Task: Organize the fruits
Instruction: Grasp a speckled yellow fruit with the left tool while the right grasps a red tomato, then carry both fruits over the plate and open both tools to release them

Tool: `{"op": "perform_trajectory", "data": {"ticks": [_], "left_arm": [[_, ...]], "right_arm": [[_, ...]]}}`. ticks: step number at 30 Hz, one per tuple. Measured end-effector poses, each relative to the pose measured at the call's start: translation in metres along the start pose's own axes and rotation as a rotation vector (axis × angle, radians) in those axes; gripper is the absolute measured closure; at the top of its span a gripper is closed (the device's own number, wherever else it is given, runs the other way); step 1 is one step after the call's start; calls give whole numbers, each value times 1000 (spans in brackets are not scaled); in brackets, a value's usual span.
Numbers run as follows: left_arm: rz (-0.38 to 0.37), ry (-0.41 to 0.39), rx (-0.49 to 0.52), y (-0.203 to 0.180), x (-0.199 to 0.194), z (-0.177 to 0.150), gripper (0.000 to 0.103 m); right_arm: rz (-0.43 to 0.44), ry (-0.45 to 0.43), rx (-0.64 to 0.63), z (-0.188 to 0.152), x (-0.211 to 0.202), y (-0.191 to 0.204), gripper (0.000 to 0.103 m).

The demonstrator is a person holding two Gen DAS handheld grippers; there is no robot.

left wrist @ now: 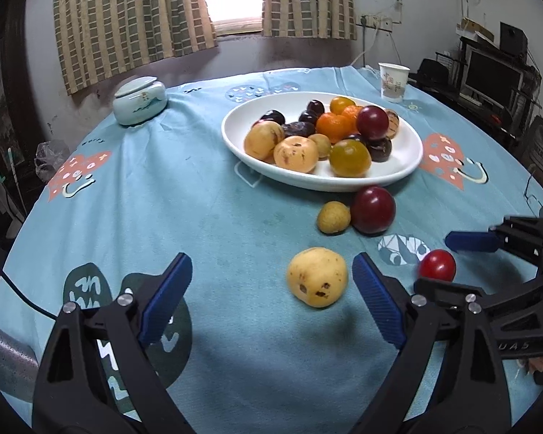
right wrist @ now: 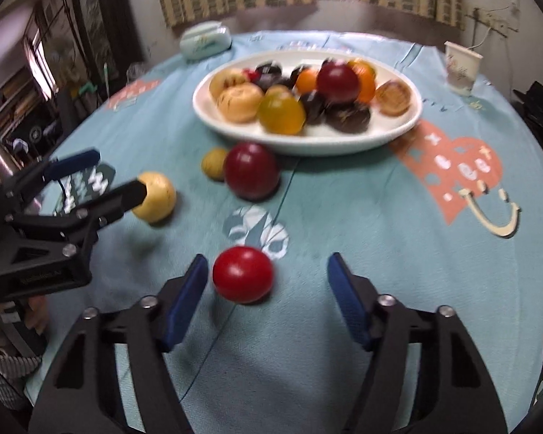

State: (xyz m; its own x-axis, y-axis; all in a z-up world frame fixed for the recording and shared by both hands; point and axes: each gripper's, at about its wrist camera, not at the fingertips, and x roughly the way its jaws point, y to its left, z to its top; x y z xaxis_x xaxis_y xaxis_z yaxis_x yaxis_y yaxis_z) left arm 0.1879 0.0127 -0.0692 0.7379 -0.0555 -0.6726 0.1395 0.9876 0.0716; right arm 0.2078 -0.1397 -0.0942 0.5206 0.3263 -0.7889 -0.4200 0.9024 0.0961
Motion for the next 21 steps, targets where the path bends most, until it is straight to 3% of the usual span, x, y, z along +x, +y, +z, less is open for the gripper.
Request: {"op": "perform_trajectory", "data": {"ticks": [2,4,6,7,11,12,17,21], "left_arm": [[-4,4,32,-6,3,0,11],[-5,10,56,-12,6,0,14],[-15,24,64,-14,10,-1,24],[-23,33,64,-14,12,-2,35],[-82,42,74,-17,13,-2,64],[-75,41,83,-19,13,-3,64],[-79,32,85,-22,11,-3,65],[-62,-19,74,-21,0,0,65]], "right_arm": [[-7,-2,-11,-2,0,3,37],[-17,-7,-13,-3,-1,3,45],[-5,-12,-13,-3,-1,2,53],[-2,-13,-20,-4,-2,4,59],[-11,-12,-44,-2,-1,8,66],[-4,-14,-40,-2,-1,8,70],[-1,-15,-34,0,-1,6,70],[5,-51,1,2,-8,-2,70]]}}
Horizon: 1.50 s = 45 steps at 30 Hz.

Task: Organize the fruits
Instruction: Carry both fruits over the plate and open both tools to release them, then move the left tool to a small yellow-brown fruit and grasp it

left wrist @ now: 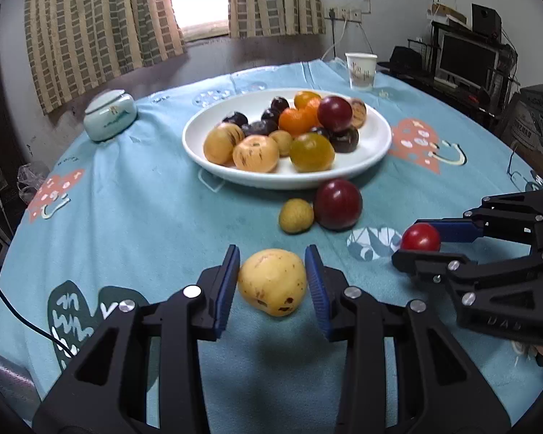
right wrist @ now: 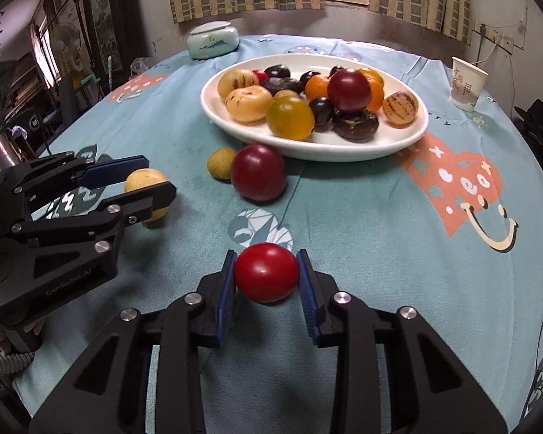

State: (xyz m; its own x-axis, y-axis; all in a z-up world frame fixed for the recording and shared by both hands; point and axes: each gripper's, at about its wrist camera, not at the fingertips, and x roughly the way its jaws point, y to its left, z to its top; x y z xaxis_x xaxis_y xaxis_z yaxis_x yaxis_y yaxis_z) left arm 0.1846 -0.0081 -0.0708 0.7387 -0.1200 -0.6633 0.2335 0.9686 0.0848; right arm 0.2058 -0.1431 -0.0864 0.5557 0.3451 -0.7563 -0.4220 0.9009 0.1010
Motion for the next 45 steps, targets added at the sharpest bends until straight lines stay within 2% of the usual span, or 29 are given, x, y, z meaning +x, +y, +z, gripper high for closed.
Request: {"op": "perform_trajectory", "data": {"ticks": [4,7,12,15,17,21,25,29,31,34,37,41,42,43,44,45], "left_arm": [[-3,-21,-27,12,-6,11,65],[14,-48,-36,24,-10,32,65],[56,-117,-40,42,-19,85,65],[53,-125,-47,47,-8,116,65],[41,-107,-58,48,9,130,65],[34,-62,-71,45,55,138,65],[3,-6,-126,51,98,139,65],[-5,19,-134,53,123,141,64],[-4,17,-133,53,129,141,59],[12,19,-129,51,133,139,34],[30,10,-119,52,128,137,33],[45,-27,-150,58,106,136,19],[47,-33,-155,60,100,135,19],[50,-39,-161,61,94,132,18],[55,-44,-166,63,88,130,17],[60,-50,-172,64,83,127,17]], "right_arm": [[20,-77,67,8,-19,-16,70],[20,-127,88,19,-39,-27,70],[-28,-216,85,54,-76,-46,70],[-51,-254,86,82,-83,-58,70],[-55,-253,88,98,-74,-64,70],[-59,-213,97,129,-25,-72,70],[-61,-158,117,146,26,-78,70],[-70,-126,99,155,57,-77,70],[-68,-125,96,156,65,-78,70],[-67,-103,88,153,70,-79,70],[-70,-101,96,151,66,-81,70],[-80,-141,101,153,46,-78,68],[-102,-162,100,154,39,-76,43],[-121,-194,98,153,32,-75,10],[-135,-240,94,152,22,-72,1],[-131,-275,83,151,14,-70,1]]}}
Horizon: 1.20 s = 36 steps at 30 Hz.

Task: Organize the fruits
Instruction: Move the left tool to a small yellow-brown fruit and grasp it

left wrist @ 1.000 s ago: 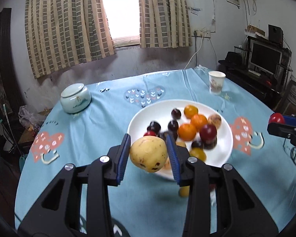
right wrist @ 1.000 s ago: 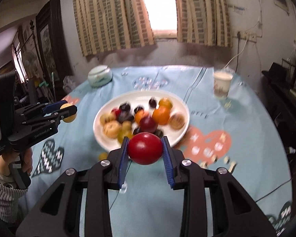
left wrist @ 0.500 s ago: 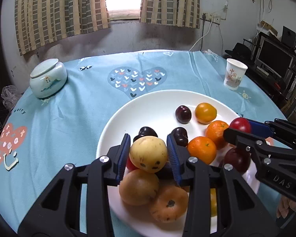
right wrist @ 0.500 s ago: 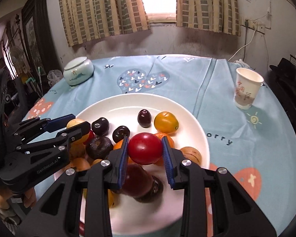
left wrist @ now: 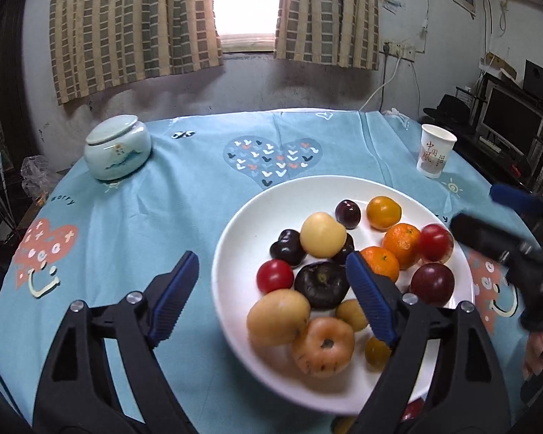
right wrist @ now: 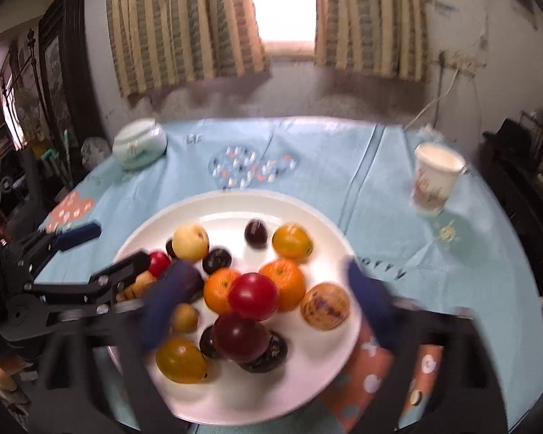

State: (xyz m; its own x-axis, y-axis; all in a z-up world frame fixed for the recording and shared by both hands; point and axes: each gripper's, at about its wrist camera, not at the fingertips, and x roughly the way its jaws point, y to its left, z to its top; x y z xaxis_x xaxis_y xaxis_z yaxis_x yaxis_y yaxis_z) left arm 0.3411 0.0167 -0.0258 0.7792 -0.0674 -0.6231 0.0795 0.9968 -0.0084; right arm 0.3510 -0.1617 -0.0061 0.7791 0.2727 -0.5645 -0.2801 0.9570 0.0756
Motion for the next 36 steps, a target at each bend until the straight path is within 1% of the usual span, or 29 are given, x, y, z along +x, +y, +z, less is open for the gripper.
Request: {"op": "perform_trajectory", "data": {"ticks": [2,3,4,6,9,11,14,17,25,27,30,31,34,35,36], "left_arm": [[7,-2,-19,6,-9,-6,15],[6,3,-27,8,-13,-11,16],[4,8,-34,11,-17,-17,16],[-8,28,-48,17,-24,-32,16],[-22,52,-17,14,-36,-53,16],[-21,56,26,7,-42,-65,15],[-43,64,80,-3,-50,-82,15],[-57,73,95,-9,-50,-90,15],[-95,120,125,-19,-36,-98,15],[-95,149,140,-22,-28,-100,11],[-82,148,121,-16,-26,-99,7],[-66,145,118,-12,-28,-98,5],[58,122,90,7,-36,-93,6],[71,115,63,17,-41,-91,7],[53,107,37,23,-45,-91,7]], "right_arm": [[6,-13,1,3,-10,1,1],[16,-37,16,3,-19,-1,1],[40,-59,35,2,-29,-2,1],[88,-70,64,-1,-43,-5,1],[119,-81,88,-16,-64,-5,1],[135,-67,100,-33,-72,-6,1],[146,-51,115,-56,-83,-6,1],[132,-2,102,-76,-86,-3,1],[122,37,110,-89,-84,-2,1],[119,54,108,-90,-80,-2,1],[114,71,104,-92,-77,-1,1],[112,75,102,-93,-76,-1,1],[103,81,101,-94,-74,-1,1],[103,82,102,-94,-74,-1,1],[105,80,104,-94,-74,-1,1]]}}
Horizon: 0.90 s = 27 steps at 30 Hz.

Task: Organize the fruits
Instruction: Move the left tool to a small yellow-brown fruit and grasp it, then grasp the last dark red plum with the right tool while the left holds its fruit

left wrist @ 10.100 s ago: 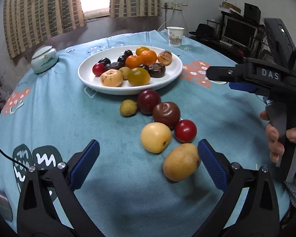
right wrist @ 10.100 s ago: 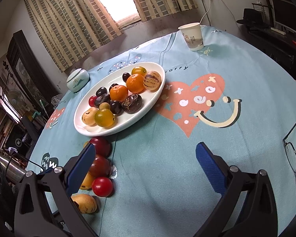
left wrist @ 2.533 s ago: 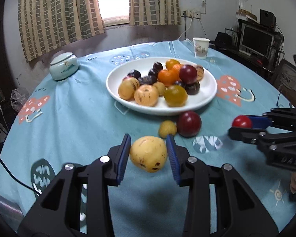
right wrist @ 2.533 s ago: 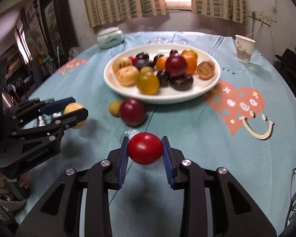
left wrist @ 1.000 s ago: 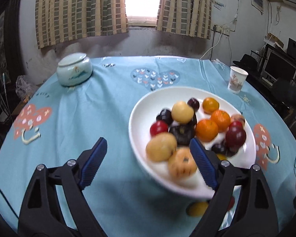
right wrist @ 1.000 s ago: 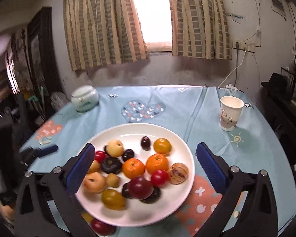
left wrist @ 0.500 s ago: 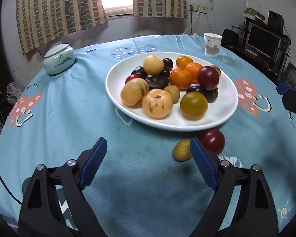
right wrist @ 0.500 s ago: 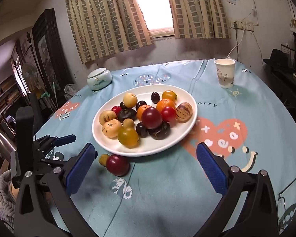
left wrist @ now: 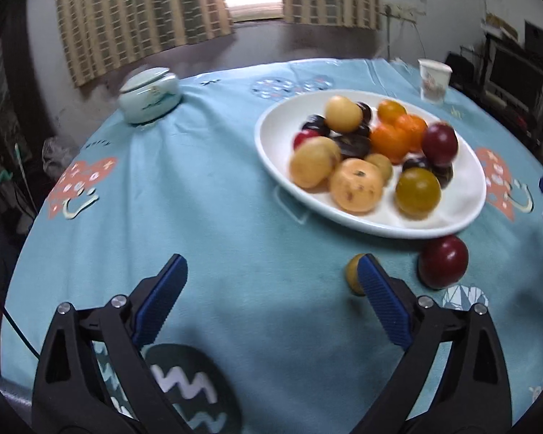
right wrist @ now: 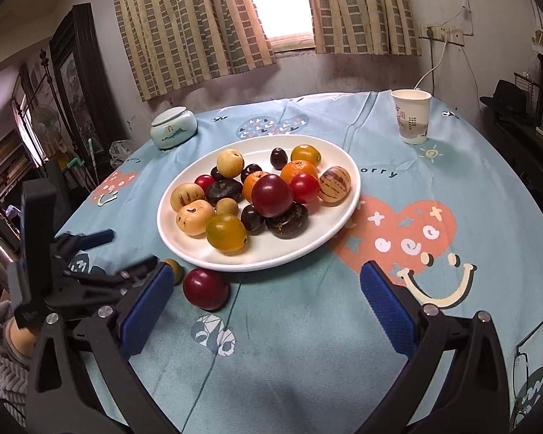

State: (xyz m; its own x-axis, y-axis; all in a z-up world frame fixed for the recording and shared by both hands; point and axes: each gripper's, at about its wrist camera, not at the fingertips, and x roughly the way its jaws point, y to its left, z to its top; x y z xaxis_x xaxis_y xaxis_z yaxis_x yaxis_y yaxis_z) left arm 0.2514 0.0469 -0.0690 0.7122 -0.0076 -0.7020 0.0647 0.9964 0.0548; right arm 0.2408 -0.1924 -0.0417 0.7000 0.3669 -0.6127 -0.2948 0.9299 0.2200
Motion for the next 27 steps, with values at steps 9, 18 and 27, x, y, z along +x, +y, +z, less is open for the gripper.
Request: {"op": "perform_trajectory", "data": {"ticks": [9,18,27], "left_arm": [[-39,9,63,-11,5,-10,24],[-131,46,65,-14,12,-13,63],[-160,95,83,-22,22,-13,74]], "right_arm": [[8,30,-30,-2,7,7,1],[16,62,-53,-8,15,14,1],[25,111,-77,-17,31,21,1]]}}
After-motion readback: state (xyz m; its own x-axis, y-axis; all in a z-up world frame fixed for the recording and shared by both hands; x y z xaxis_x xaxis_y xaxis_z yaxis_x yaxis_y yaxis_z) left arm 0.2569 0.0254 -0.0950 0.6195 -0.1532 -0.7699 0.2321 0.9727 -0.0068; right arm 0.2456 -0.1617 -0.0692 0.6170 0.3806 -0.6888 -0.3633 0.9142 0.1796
